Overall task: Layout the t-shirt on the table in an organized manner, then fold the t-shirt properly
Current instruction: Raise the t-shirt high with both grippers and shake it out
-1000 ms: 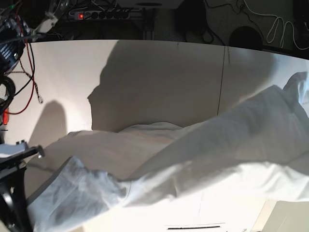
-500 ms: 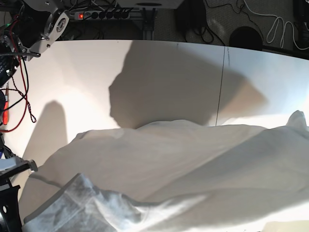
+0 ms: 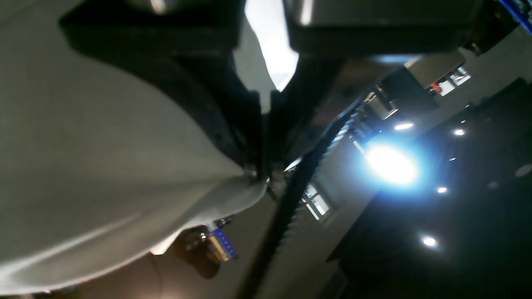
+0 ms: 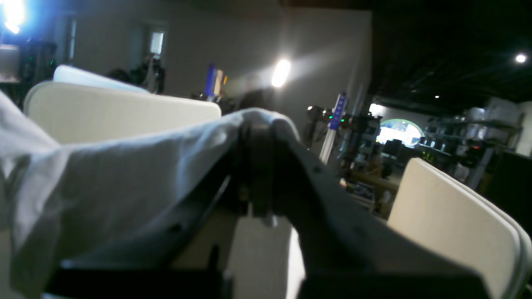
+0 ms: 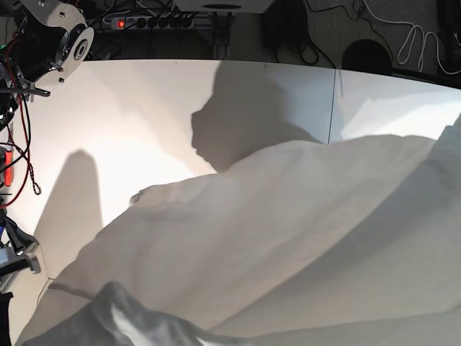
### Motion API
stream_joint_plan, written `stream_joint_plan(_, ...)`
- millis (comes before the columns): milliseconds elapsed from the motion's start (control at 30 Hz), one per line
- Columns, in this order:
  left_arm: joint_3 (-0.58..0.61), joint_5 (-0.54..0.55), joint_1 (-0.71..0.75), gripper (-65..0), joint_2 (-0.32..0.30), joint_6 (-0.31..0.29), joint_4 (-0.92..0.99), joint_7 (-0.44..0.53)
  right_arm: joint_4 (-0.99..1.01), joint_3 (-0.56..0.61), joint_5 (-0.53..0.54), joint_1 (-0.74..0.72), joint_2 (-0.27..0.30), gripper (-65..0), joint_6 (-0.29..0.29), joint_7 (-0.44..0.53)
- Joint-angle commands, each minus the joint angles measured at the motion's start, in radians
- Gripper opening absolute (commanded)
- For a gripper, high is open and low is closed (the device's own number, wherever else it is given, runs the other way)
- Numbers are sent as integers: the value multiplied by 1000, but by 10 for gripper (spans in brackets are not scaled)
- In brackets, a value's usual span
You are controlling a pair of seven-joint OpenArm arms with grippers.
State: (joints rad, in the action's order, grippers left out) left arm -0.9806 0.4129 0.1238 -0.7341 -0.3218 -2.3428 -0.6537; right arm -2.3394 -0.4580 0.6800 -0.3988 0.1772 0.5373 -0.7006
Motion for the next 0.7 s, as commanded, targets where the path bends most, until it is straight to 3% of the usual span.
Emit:
stream_joint_plan(0, 10, -9, -10, -650, -24, 19, -10, 29, -17, 5, -8, -22, 8, -650, -10, 35)
stream_joint_plan(367, 113, -10, -11, -650, 19, 11, 69, 52, 150, 63, -50, -22, 8, -650, -18, 46)
stream_joint_plan(667, 113, -10, -73, -650, 20, 12, 68, 51, -14, 63, 20, -16, 8, -650, 3, 8)
